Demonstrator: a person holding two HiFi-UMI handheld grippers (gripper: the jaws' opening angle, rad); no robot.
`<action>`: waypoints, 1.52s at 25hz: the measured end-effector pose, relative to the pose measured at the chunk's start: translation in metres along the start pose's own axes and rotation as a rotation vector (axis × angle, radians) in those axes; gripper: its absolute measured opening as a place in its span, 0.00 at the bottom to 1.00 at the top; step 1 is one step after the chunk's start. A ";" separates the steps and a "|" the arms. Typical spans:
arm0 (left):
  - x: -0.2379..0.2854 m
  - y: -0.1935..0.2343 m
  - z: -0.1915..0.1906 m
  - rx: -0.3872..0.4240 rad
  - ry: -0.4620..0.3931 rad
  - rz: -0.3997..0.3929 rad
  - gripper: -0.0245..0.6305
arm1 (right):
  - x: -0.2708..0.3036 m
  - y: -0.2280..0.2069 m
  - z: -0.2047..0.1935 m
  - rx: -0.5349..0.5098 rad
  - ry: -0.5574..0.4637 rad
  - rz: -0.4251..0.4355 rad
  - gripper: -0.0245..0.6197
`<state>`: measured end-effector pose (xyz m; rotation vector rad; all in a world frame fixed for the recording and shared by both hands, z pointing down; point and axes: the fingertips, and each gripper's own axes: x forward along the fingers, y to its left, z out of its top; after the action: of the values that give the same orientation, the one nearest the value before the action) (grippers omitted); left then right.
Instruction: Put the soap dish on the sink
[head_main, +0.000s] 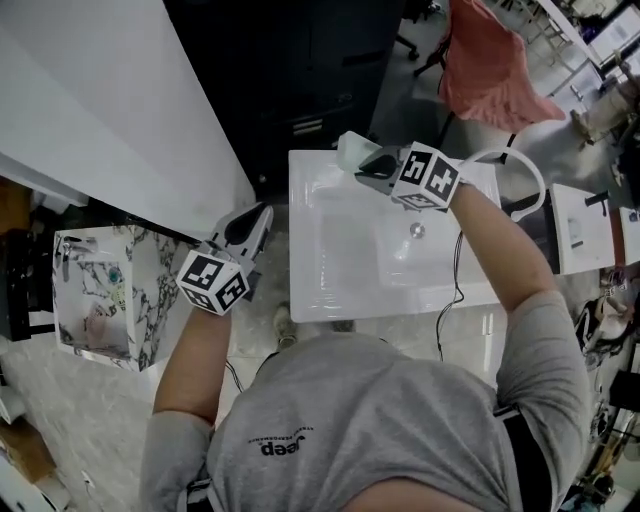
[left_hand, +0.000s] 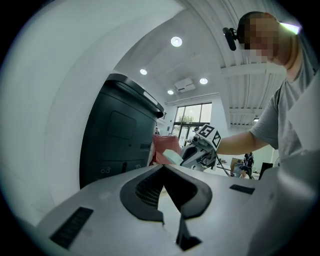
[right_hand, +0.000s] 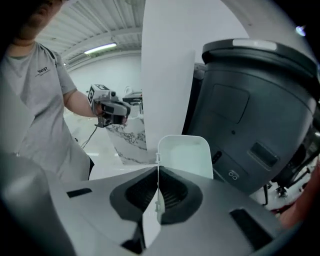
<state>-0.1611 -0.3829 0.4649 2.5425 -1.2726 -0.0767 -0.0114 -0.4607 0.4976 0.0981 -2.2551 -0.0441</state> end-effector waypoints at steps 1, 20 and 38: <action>0.002 0.004 -0.005 -0.005 0.005 0.000 0.06 | 0.014 -0.002 -0.005 -0.003 0.031 0.021 0.14; 0.035 0.052 -0.094 -0.099 0.058 -0.024 0.06 | 0.179 -0.033 -0.098 -0.086 0.412 0.175 0.14; 0.033 0.061 -0.109 -0.123 0.073 -0.023 0.06 | 0.208 -0.026 -0.116 -0.089 0.479 0.239 0.16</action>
<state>-0.1686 -0.4179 0.5890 2.4325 -1.1750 -0.0650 -0.0509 -0.5040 0.7296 -0.1903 -1.7699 0.0073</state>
